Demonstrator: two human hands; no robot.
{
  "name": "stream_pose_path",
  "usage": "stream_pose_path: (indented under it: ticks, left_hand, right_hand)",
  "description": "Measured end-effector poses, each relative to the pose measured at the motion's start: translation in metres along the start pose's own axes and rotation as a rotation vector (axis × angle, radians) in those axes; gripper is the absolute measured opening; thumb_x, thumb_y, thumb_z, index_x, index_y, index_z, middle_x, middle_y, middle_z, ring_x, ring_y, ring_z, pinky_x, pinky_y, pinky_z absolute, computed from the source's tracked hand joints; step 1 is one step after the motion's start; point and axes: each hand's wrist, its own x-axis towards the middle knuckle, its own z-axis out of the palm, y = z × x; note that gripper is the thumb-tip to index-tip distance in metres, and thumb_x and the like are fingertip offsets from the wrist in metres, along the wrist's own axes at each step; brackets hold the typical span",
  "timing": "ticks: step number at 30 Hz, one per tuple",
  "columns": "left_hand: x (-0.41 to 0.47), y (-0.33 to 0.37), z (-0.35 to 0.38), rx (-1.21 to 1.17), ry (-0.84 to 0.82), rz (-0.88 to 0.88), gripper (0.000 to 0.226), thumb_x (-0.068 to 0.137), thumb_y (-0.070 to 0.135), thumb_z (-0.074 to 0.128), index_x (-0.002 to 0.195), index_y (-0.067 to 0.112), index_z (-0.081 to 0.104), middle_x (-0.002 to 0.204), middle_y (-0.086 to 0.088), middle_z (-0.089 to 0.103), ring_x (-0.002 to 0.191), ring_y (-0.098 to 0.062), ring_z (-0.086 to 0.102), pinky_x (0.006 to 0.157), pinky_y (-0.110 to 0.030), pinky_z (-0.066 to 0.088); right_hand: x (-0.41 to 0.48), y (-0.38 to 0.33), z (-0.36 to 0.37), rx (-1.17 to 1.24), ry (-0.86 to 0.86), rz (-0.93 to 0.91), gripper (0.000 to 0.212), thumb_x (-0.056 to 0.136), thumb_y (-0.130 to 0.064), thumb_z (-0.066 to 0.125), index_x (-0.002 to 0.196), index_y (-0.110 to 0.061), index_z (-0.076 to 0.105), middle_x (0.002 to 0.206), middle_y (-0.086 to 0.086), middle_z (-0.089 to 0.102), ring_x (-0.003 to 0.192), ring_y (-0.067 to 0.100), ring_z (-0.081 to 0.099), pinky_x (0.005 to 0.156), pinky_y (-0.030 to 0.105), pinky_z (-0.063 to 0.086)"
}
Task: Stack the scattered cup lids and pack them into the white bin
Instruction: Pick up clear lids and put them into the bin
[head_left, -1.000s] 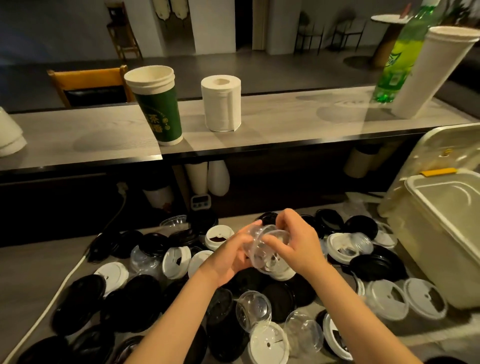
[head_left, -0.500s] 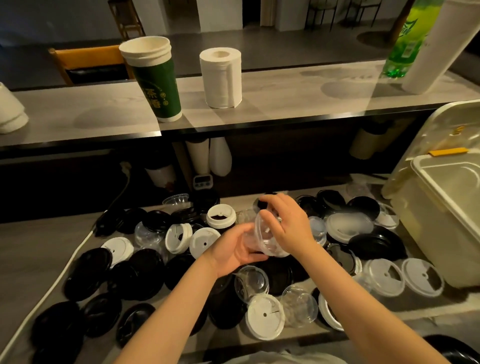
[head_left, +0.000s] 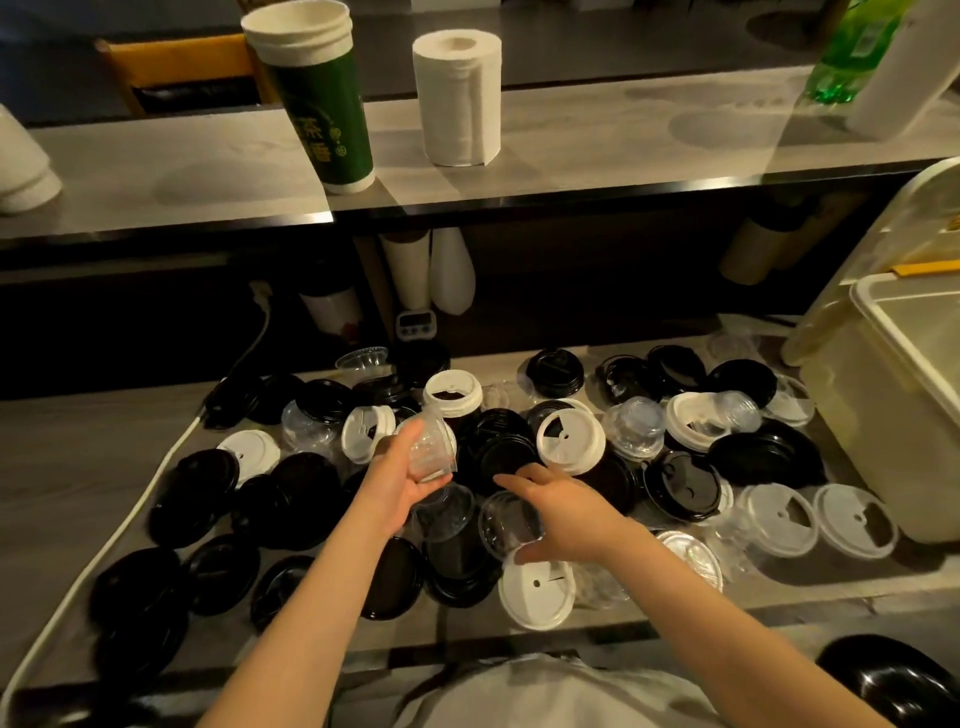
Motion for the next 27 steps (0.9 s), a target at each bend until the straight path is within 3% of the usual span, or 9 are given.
stream_pose_path:
  ticks: [4,8,12,14,16,19,22,24,27]
  left_hand:
    - [-0.002,-0.003,-0.003,0.017,0.028,0.027,0.019,0.091,0.026,0.056,0.110,0.022,0.055,0.111,-0.008,0.060,0.102,-0.024,0.060,0.080,-0.039,0.052]
    - [-0.004,0.000,0.000,0.003,0.013,0.019,0.018,0.092,0.022,0.055,0.109,0.019,0.055,0.113,-0.012,0.061,0.101,-0.025,0.060,0.078,-0.037,0.052]
    - [-0.006,0.003,0.009,0.028,0.008,0.047,0.035,0.090,0.022,0.057,0.123,0.011,0.053,0.110,-0.013,0.063,0.096,-0.024,0.063,0.072,-0.034,0.052]
    - [-0.008,0.005,0.017,0.047,-0.010,0.069,0.032,0.090,0.023,0.057,0.120,0.012,0.055,0.103,-0.010,0.064,0.091,-0.022,0.063,0.069,-0.031,0.052]
    - [-0.010,0.007,0.024,0.047,-0.035,0.094,0.019,0.090,0.023,0.056,0.109,0.019,0.059,0.107,-0.010,0.063,0.096,-0.025,0.063,0.073,-0.032,0.053]
    - [-0.015,0.010,0.035,0.048,-0.097,0.133,0.020,0.085,0.022,0.061,0.105,0.025,0.058,0.116,-0.008,0.060,0.108,-0.028,0.060,0.071,-0.031,0.052]
    - [-0.016,0.012,0.044,0.053,-0.173,0.171,0.029,0.081,0.023,0.065,0.109,0.026,0.057,0.112,-0.002,0.062,0.102,-0.022,0.062,0.069,-0.028,0.053]
    - [-0.017,0.012,0.049,0.062,-0.207,0.190,0.041,0.077,0.024,0.066,0.115,0.027,0.054,0.110,0.000,0.064,0.097,-0.018,0.065,0.073,-0.029,0.051]
    - [-0.016,0.009,0.055,0.035,-0.235,0.199,0.067,0.066,0.026,0.069,0.129,0.024,0.046,0.120,-0.007,0.061,0.105,-0.022,0.063,0.076,-0.030,0.053]
  right_hand:
    - [0.001,-0.005,0.001,0.017,0.070,-0.018,0.071,0.074,-0.043,0.070,0.137,-0.027,0.041,0.128,0.000,0.050,0.111,0.023,0.054,0.088,0.035,0.049]
    - [-0.004,-0.004,-0.027,0.353,0.200,0.062,0.056,0.069,-0.037,0.077,0.113,-0.023,0.046,0.104,-0.004,0.054,0.087,0.017,0.058,0.073,0.032,0.050]
    - [-0.002,0.003,-0.051,0.660,0.367,0.105,0.071,0.075,-0.029,0.074,0.134,-0.038,0.036,0.108,-0.004,0.052,0.072,0.010,0.055,0.072,0.026,0.049]
    - [0.001,0.006,-0.057,0.824,0.382,0.089,0.068,0.079,-0.029,0.070,0.133,-0.053,0.036,0.116,0.000,0.049,0.078,0.017,0.057,0.078,0.030,0.052]
    - [0.003,0.008,-0.063,0.968,0.384,0.097,0.055,0.075,-0.033,0.067,0.120,-0.057,0.046,0.117,-0.003,0.047,0.093,0.024,0.059,0.088,0.038,0.053]
    - [0.006,0.007,-0.068,1.152,0.405,0.096,0.048,0.071,-0.025,0.068,0.114,-0.035,0.050,0.106,-0.003,0.047,0.091,0.023,0.059,0.083,0.038,0.056]
    - [0.011,0.002,-0.068,1.434,0.534,0.151,0.039,0.081,-0.005,0.069,0.101,-0.023,0.041,0.115,0.014,0.048,0.095,0.033,0.063,0.080,0.037,0.057]
    - [0.015,-0.003,-0.067,1.466,0.575,0.193,0.034,0.083,-0.005,0.066,0.096,-0.020,0.039,0.120,0.020,0.047,0.105,0.036,0.060,0.082,0.037,0.056]
    - [0.018,-0.013,-0.066,1.384,0.523,0.163,0.025,0.086,-0.013,0.066,0.100,-0.014,0.045,0.116,0.011,0.052,0.101,0.024,0.061,0.085,0.036,0.055]
